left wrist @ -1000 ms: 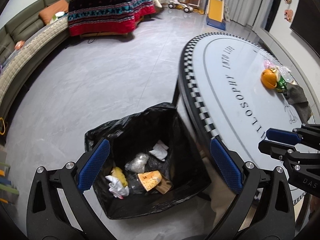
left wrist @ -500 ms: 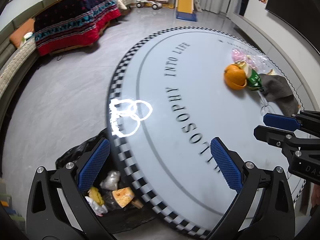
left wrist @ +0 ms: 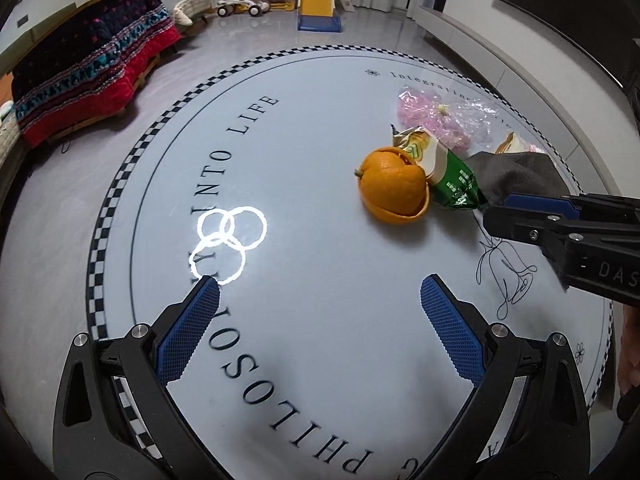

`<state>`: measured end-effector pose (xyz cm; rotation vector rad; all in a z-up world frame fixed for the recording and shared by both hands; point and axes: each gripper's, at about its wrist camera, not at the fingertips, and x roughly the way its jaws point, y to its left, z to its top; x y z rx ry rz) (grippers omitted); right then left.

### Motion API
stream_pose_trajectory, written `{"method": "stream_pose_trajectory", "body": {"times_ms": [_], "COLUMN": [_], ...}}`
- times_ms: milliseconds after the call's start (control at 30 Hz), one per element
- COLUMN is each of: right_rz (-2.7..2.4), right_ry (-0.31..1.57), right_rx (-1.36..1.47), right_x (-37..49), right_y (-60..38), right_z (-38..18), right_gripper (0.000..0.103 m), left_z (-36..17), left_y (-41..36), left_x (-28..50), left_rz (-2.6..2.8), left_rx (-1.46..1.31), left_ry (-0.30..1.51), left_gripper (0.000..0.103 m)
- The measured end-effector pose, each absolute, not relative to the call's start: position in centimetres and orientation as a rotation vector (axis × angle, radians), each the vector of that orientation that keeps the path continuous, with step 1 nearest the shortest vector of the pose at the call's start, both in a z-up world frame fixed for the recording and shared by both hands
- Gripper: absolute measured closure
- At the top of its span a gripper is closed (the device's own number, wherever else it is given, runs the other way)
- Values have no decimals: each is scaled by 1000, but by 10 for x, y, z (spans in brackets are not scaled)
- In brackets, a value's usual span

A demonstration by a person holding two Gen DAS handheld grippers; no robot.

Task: Collect trash
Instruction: 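Return to the table, grasp the orange peel with the left tool while the right grasps the green wrapper, then carry the orange peel and green wrapper over the trash bin and release both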

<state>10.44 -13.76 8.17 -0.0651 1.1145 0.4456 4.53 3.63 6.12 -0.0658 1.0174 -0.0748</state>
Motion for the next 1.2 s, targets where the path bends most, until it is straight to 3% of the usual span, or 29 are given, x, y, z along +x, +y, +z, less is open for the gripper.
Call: {"method": "stream_pose_trajectory", "body": {"times_ms": [100,533,700,800,833,933,1200], "right_rz": [439,446,467,486,481,468,472], "right_ry": [1129,1164,1209,1219,1215,1208,1174], "right_rx": [-28,56,98,155,152,159,150], "right_x": [124,183,194,197,196,192,162], "right_y": [-146,-153,-149,-152,-153,-157,-154], "right_z": [73,44,26,21,22,26,57], "right_gripper": [69,42,42,51,52,53,53], "left_z": [55,39,28,22,21,23,41], "left_y": [26,-2,-6,-7,-6,-3,1], "left_x": [60,114,130,138,139,136,95], "left_rz": [-102,-141,-151,-155,-165,-254,-199], "left_rx": [-59,15,29,36,26,-62,-18], "left_ry": [1028,1048,1058,1048,1041,1037,1005], "left_gripper": [6,6,6,6,9,42,44]}}
